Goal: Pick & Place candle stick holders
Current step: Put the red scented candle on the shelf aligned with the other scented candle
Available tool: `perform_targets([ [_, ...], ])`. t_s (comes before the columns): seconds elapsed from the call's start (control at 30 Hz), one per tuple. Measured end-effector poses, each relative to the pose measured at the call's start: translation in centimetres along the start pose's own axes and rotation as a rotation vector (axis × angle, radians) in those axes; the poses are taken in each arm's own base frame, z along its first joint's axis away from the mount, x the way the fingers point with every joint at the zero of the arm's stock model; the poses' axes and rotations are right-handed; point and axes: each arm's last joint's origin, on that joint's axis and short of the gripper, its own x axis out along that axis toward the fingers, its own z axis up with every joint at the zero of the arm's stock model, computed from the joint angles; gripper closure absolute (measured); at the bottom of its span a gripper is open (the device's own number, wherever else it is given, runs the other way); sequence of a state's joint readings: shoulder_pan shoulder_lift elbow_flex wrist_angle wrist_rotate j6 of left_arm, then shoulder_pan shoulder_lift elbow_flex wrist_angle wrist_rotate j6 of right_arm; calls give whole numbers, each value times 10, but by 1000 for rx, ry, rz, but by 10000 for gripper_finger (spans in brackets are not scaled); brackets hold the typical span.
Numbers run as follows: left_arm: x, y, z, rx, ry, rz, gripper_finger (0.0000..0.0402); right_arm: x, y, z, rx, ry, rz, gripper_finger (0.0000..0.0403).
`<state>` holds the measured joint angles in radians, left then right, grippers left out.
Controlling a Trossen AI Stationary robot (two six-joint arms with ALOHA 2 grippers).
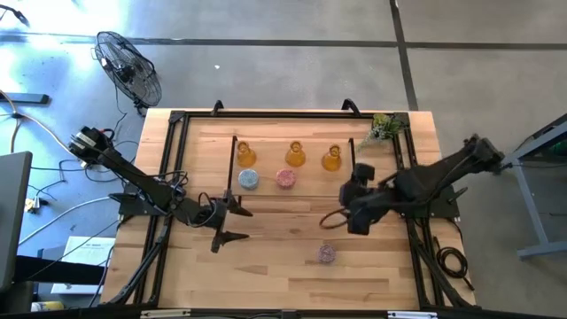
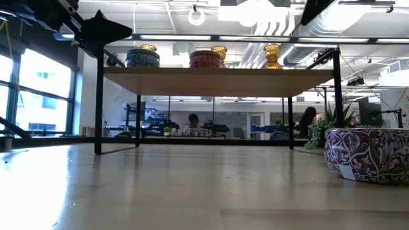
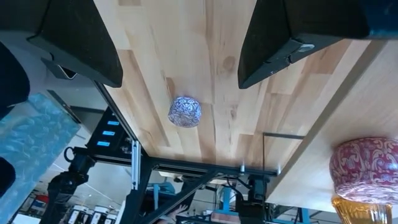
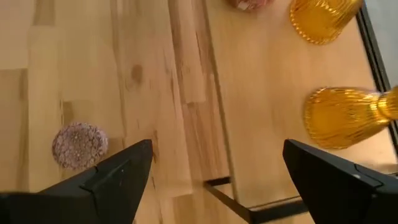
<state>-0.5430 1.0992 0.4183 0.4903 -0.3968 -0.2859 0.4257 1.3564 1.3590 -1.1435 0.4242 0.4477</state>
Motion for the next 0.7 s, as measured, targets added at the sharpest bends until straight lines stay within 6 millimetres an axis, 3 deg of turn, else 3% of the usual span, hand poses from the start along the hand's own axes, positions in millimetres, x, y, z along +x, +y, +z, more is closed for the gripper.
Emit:
perform_targets([
  [0.23,0,0,0,0,1,-1,85,20,38,-8,60,50,-66,45],
  [0.4,0,0,0,0,1,-2,85,42,69,-14,109,152,-4,45],
  [0.7,0,0,0,0,1,-2,85,81,98,-15,176,247,43,45],
])
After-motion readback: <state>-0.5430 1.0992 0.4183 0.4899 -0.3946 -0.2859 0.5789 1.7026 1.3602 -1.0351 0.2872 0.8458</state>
